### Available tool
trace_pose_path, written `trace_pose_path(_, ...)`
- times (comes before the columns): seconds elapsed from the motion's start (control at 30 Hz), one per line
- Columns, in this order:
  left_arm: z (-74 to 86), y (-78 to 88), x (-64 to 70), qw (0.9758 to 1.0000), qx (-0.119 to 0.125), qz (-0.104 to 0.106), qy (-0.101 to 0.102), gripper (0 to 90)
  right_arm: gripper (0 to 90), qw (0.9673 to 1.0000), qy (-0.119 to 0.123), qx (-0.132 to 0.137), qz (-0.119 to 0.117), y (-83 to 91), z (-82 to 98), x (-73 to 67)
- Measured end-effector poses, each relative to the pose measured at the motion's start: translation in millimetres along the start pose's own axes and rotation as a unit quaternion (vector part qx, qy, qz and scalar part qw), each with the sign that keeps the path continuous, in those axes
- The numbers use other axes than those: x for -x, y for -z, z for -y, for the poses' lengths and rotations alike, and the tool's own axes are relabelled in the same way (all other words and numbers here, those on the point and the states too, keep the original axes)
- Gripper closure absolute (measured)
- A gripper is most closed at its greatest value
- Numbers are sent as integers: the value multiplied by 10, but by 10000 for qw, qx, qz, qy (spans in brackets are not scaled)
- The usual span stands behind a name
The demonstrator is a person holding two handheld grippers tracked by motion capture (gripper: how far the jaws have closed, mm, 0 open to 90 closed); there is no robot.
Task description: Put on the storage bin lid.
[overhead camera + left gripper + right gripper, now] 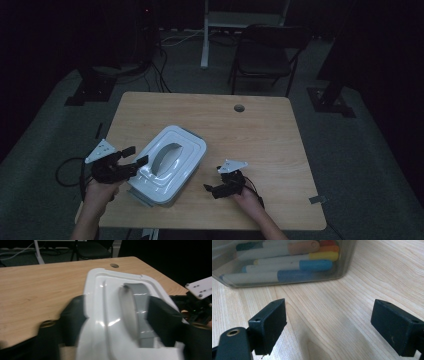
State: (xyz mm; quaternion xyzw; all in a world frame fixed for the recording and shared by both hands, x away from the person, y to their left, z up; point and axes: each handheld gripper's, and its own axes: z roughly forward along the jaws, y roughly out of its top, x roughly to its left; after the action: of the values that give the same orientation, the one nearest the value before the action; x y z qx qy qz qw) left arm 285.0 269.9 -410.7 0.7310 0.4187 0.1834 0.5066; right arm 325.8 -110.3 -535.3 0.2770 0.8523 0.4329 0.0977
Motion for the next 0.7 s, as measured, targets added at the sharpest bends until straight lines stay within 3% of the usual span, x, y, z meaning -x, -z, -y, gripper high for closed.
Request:
trace_pose_path(0.07, 15, -2, -70, 9999, 19, -117, -49, 252, 126, 10000, 0, -9, 9, -1, -1, -3)
trace_pose_path(0.13, 33, -24, -168, 9998, -8, -178, 109, 196, 127, 10000, 12, -9, 8, -3, -2, -1)
trace_pose_path(0.23, 76, -51, -295, 9993, -6, -312, 190, 91, 127, 10000, -1, -19, 3, -5, 1, -3)
trace_pose_path(0.3, 108, -71, -361, 9988, 46, -423, 236, 85, 127, 10000, 0, -26, 8, -7, 6, -2)
trace_pose_path(0.4, 166, -103, -470, 9981, 66, -503, 361, 4, 127, 10000, -6, -30, 10, -5, 11, 4)
trace_pose_path(0.53, 252, -154, -593, 9968, 184, -626, 465, 5, 127, 10000, -26, -29, 14, -7, 16, 7)
trace_pose_path(0.57, 305, -189, -656, 9959, 217, -747, 458, 5, 126, 10000, -25, -41, 7, -9, 17, 6)
trace_pose_path(0.7, 442, -284, -798, 9941, 182, -912, 560, 5, 126, 10000, -19, -51, 6, -14, 21, 3)
